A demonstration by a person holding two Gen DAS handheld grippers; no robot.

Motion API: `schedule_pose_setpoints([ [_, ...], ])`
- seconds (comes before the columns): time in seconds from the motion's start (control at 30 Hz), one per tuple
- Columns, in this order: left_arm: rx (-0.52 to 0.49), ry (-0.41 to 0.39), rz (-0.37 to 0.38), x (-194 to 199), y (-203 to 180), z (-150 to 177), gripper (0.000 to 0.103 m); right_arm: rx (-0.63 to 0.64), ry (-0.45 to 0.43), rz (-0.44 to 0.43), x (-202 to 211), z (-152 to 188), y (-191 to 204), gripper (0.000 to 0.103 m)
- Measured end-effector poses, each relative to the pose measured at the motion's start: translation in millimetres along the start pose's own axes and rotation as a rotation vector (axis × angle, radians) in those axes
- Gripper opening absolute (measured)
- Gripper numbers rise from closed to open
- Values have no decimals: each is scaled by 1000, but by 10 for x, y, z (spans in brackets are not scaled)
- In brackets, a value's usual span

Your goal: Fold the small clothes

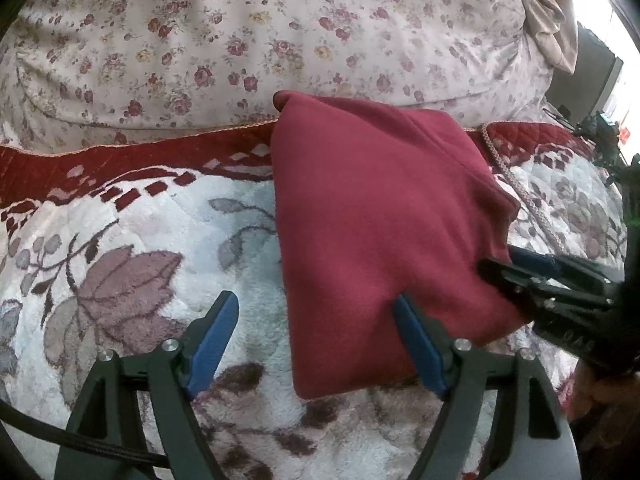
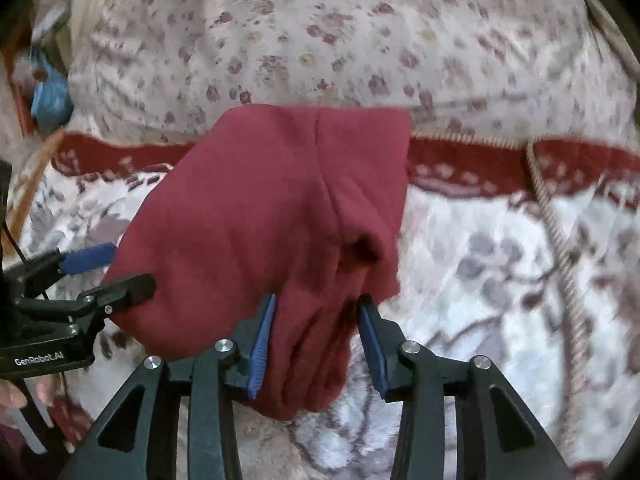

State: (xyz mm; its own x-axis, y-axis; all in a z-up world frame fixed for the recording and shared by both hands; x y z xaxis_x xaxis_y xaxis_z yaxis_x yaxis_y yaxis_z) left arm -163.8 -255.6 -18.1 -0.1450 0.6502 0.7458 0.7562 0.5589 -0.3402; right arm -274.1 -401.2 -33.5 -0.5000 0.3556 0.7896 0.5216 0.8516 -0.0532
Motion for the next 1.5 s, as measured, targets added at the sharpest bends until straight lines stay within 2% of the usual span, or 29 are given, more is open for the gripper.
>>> schedule_pose_setpoints([
  [0.13,14,5,-1,-4,18,-10,82,-52,4,-38,123,-34,-93,48],
  [0.2,19,4,0,9,20,-25,82,-59,-11,-28,229,-64,-126,60],
  [0.33,8,-9,-14,29,4,-59,82,-119,-85,-24,469,-220,-267,72],
  [0.4,5,-18,-13,40,0,-78,82,-147,-103,-35,497,-315,-307,82],
  [0.43,6,-21,-9,42,1,-86,82,-156,-101,-39,468,-361,-317,84],
  [0.67,39,-26,24,5,69,-155,84,-158,-17,-62,-3,-566,-241,84],
  [0.73,56,-22,62,-21,88,-195,85,-181,-5,-55,-147,-603,-270,85],
  [0.8,72,-19,108,-40,103,-239,91,-203,14,-68,-268,-606,-306,91],
  [0.97,143,-2,230,-178,163,-393,94,-239,81,-161,-583,-528,-347,95],
  [1.23,146,56,257,-440,272,-514,95,-285,57,-292,-785,-584,-346,100],
  [1.5,158,64,274,-543,278,-548,99,-247,17,-312,-805,-593,-211,103],
])
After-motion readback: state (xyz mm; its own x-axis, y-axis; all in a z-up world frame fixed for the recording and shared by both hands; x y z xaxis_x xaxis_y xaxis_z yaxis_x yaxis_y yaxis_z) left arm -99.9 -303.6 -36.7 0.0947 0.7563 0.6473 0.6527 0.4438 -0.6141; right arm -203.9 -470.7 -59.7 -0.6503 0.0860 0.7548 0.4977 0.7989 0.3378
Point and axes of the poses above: each gripper's, at about its wrist camera, not at the fingertips, and x roughly against the way its jaws point, y to its left, z to its underside, the point moved 5 cm from there along -x, roughly the way its jaws point, and after that the axes turned 14 degrees about z, right-handed, at the moved point
